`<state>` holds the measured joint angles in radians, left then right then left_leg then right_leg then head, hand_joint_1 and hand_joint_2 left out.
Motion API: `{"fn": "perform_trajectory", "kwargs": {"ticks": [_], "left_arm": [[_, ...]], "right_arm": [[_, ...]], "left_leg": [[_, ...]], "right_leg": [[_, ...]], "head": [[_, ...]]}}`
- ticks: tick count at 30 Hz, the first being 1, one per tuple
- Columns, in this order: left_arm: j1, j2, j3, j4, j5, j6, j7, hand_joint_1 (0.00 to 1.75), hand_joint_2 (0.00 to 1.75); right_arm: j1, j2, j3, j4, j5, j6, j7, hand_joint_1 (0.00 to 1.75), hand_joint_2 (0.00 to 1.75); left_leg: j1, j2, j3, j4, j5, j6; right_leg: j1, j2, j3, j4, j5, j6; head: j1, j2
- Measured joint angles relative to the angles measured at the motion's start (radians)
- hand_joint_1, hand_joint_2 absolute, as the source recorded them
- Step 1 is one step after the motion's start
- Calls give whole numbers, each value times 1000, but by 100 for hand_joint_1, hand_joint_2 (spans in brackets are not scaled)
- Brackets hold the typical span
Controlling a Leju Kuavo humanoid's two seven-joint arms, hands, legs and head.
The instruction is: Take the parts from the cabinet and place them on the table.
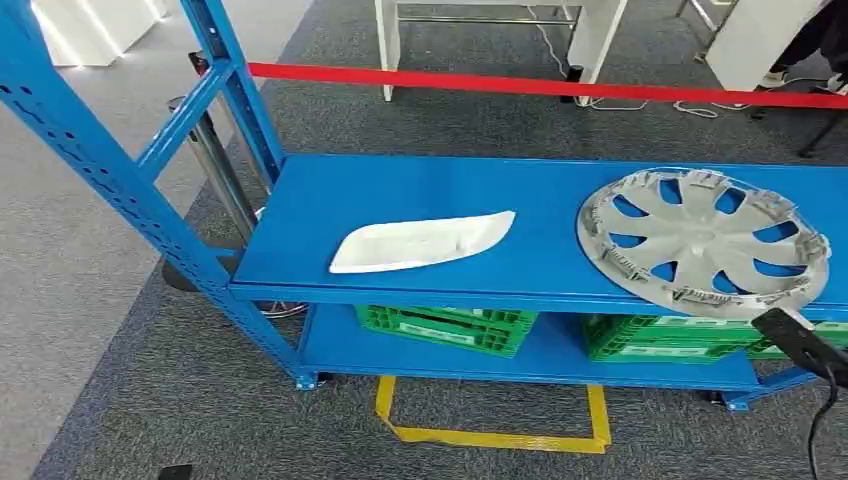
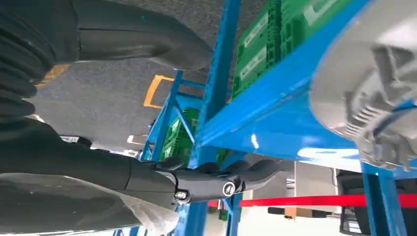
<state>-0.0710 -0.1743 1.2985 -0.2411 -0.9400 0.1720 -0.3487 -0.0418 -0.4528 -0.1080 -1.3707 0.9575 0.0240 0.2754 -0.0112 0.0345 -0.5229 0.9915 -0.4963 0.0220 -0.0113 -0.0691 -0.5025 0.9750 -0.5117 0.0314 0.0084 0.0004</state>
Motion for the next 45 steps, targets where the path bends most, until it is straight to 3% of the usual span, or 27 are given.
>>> {"fn": "perform_trajectory", "kwargs": {"ticks": [7, 14, 22, 25, 37, 45], "left_arm": [[-3, 0, 0, 0, -3, -4, 2, 0, 175], [-3, 1, 0, 0, -4, -6, 5, 0, 175], [-3, 5, 0, 0, -4, -9, 6, 0, 175], [-4, 6, 0, 0, -4, -11, 7, 0, 175], [-4, 6, 0, 0, -3, -12, 7, 0, 175], [-2, 6, 0, 0, 4, -11, 7, 0, 175]], "right_arm": [[-121, -15, 72, 95, 12, 24, 3, 0, 175], [-171, -18, 115, 141, 16, 35, 1, 0, 175], [-245, -28, 219, 198, -85, 174, -59, 0, 175], [-270, -42, 257, 211, -96, 192, -67, 0, 175], [-310, -94, 380, 207, -111, 228, -70, 0, 175], [-282, -151, 445, 101, -127, 286, -67, 0, 175]], "left_leg": [[0, 0, 0, 0, 0, 0], [0, 0, -1, 0, 0, 0], [0, 0, 0, 0, 1, 0], [0, 0, 0, 0, 1, 0], [0, 0, 0, 0, 2, 0], [0, 0, -1, 1, 2, 0]], "right_leg": [[0, -1, 0, 0, 0, 0], [0, 0, 0, 0, 0, 0], [0, 0, 0, 0, 0, 0], [0, 0, 0, 0, 1, 0], [0, 0, 0, 0, 2, 0], [0, -1, -1, 0, 2, 0]], "head": [[0, 0], [1, 0], [1, 0], [0, 0], [1, 0], [1, 0]]}}
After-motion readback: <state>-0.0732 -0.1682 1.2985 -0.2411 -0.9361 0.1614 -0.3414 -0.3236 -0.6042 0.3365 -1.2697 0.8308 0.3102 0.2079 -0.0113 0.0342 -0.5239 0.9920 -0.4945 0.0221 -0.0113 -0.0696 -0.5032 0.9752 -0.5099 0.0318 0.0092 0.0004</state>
